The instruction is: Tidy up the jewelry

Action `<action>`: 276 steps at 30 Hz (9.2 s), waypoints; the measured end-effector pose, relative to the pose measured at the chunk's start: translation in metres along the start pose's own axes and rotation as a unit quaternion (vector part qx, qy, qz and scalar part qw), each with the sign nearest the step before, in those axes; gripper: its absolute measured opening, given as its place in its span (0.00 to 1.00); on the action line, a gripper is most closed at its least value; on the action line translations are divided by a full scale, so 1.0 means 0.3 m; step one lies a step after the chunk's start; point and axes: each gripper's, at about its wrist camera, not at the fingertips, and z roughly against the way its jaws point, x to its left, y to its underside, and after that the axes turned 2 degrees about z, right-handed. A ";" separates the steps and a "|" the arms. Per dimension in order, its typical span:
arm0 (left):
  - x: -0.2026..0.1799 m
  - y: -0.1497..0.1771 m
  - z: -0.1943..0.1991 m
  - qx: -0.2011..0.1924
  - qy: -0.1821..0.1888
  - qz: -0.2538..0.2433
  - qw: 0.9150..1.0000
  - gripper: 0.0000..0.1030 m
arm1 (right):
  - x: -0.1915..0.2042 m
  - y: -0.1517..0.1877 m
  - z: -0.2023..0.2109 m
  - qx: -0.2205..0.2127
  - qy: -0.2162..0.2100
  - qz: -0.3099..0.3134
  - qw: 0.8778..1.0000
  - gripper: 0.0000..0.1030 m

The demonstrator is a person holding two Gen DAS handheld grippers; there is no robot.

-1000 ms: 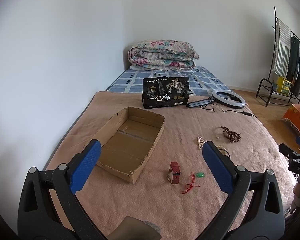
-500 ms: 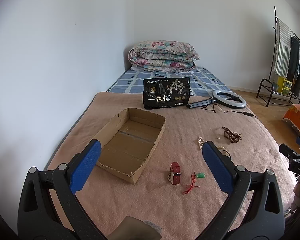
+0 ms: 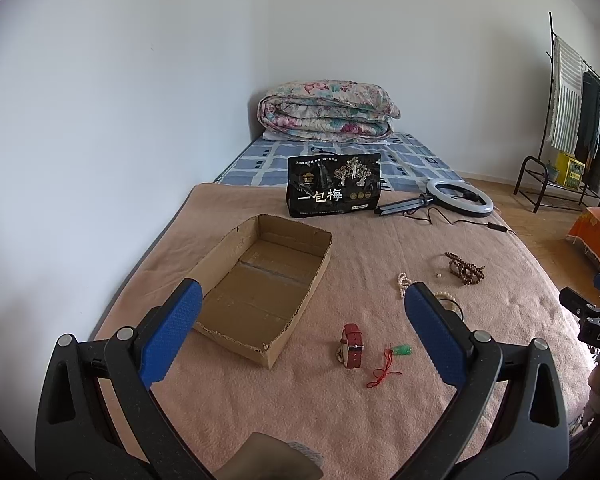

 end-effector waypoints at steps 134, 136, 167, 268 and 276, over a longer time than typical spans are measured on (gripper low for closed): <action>-0.180 0.319 -0.597 0.220 0.061 -0.008 0.974 0.32 | 0.244 0.085 -0.680 0.163 -0.124 0.091 0.975 1.00; -0.183 0.322 -0.605 0.221 0.061 -0.008 0.973 0.32 | 0.255 0.086 -0.699 0.170 -0.120 0.095 0.974 1.00; -0.191 0.318 -0.627 0.223 0.081 -0.003 0.971 0.14 | 0.257 0.098 -0.739 0.205 -0.116 0.095 0.967 0.72; 0.418 -0.033 -0.624 0.156 0.006 0.089 0.984 0.54 | 0.887 -0.374 -0.710 0.120 -0.221 0.089 0.964 0.98; 0.396 -0.037 -0.597 0.144 0.004 0.086 0.986 0.54 | 0.820 -0.381 -0.676 0.112 -0.208 0.087 0.968 0.98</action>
